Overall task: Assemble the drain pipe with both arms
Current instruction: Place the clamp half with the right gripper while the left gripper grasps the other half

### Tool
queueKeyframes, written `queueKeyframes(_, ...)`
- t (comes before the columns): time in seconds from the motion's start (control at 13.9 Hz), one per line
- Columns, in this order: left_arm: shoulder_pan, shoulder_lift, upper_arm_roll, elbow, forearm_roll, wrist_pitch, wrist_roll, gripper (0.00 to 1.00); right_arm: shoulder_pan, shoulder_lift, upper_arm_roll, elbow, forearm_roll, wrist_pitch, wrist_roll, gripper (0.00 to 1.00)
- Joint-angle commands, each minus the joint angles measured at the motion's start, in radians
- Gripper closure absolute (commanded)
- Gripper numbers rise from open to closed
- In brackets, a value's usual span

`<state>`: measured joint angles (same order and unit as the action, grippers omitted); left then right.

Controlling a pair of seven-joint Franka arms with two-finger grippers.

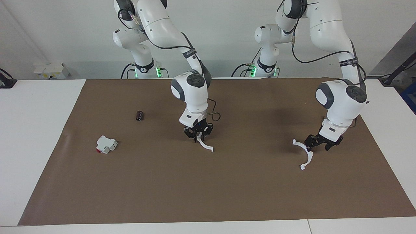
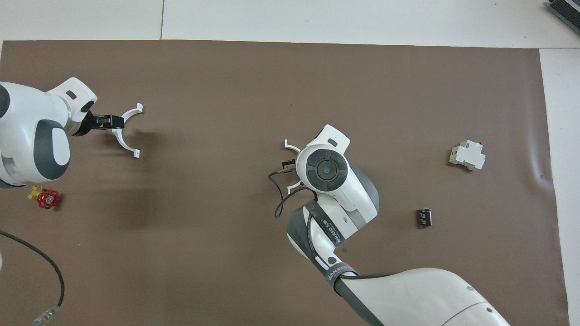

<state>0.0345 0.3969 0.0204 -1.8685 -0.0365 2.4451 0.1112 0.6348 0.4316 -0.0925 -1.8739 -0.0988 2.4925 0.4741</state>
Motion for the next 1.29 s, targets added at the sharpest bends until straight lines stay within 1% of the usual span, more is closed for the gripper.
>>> queueKeyframes(0.0, -0.002, 0.02, 0.0, 0.005, -0.014, 0.034, -0.01, 0.11, -0.013, -0.059, -0.001, -0.002, -0.004, -0.024, 0.015, 0.0)
queueKeyframes(0.07, -0.002, 0.02, 0.0, 0.002, -0.023, 0.04, -0.011, 0.12, -0.024, -0.085, -0.004, -0.002, -0.002, -0.044, 0.015, 0.0)
queueKeyframes(0.36, -0.004, 0.017, 0.0, -0.026, -0.042, 0.069, -0.013, 0.13, -0.133, -0.198, -0.007, 0.002, -0.004, -0.168, 0.006, 0.0)
queueKeyframes(0.5, -0.004, 0.017, 0.0, -0.027, -0.042, 0.071, -0.013, 0.14, -0.193, -0.237, -0.007, 0.027, -0.004, -0.252, 0.003, 0.0)
queueKeyframes(0.65, -0.004, 0.016, 0.0, -0.037, -0.042, 0.072, -0.013, 0.16, -0.228, -0.269, -0.009, 0.051, -0.004, -0.338, 0.001, 0.0)
queueKeyframes(0.79, -0.005, 0.014, 0.0, -0.038, -0.042, 0.069, -0.013, 0.18, -0.268, -0.324, -0.007, 0.056, -0.002, -0.412, -0.014, 0.0)
queueKeyframes(0.86, -0.005, 0.014, 0.0, -0.038, -0.042, 0.063, -0.015, 0.29, -0.285, -0.353, -0.009, 0.056, -0.001, -0.458, -0.037, 0.0)
queueKeyframes(0.93, -0.005, 0.013, 0.0, -0.037, -0.042, 0.054, -0.016, 0.38, -0.303, -0.379, -0.009, 0.056, 0.001, -0.499, -0.073, 0.0)
queueKeyframes(1.0, -0.005, 0.011, 0.0, -0.037, -0.042, 0.045, -0.015, 0.53, -0.319, -0.404, -0.009, 0.056, 0.022, -0.539, -0.103, 0.0)
queueKeyframes(1.08, -0.004, 0.01, 0.0, -0.037, -0.042, 0.039, -0.015, 0.65, -0.342, -0.425, -0.013, 0.056, 0.062, -0.573, -0.12, 0.0)
queueKeyframes(1.22, -0.005, 0.01, 0.0, -0.037, -0.042, 0.034, -0.013, 0.85, -0.385, -0.467, -0.013, 0.059, 0.082, -0.638, -0.173, 0.0)
